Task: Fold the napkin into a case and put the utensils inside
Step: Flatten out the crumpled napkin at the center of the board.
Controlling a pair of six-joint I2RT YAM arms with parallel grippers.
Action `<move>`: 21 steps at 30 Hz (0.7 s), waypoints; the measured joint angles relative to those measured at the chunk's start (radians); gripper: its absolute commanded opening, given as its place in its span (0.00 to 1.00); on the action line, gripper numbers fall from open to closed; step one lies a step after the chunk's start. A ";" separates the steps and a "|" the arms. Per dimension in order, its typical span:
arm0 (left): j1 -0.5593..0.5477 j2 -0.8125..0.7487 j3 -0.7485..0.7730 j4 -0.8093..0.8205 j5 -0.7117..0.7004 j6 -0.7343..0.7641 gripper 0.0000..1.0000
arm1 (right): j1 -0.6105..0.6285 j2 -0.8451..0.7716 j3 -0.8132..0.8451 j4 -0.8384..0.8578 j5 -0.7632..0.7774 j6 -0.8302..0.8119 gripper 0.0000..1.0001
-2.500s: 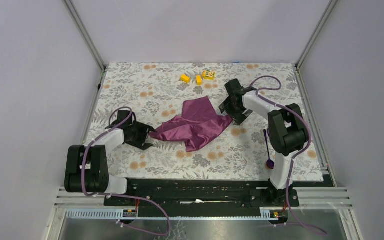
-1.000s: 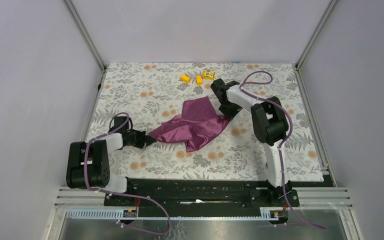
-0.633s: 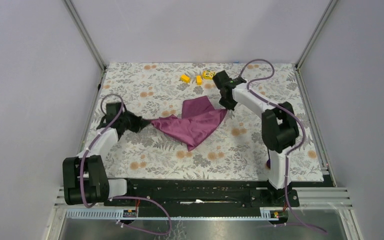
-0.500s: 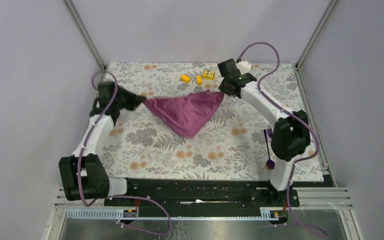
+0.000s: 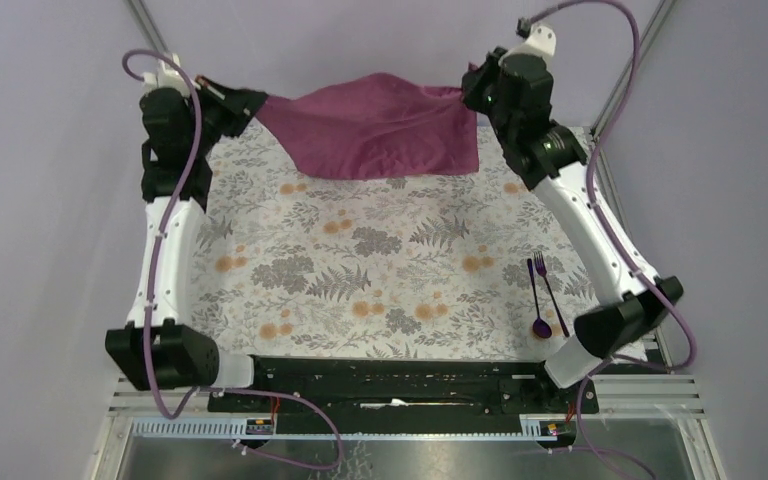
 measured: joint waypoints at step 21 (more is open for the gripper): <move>0.000 -0.700 -1.090 -0.518 -0.303 -0.077 0.00 | 0.168 -0.388 -1.343 0.115 -0.556 0.262 0.00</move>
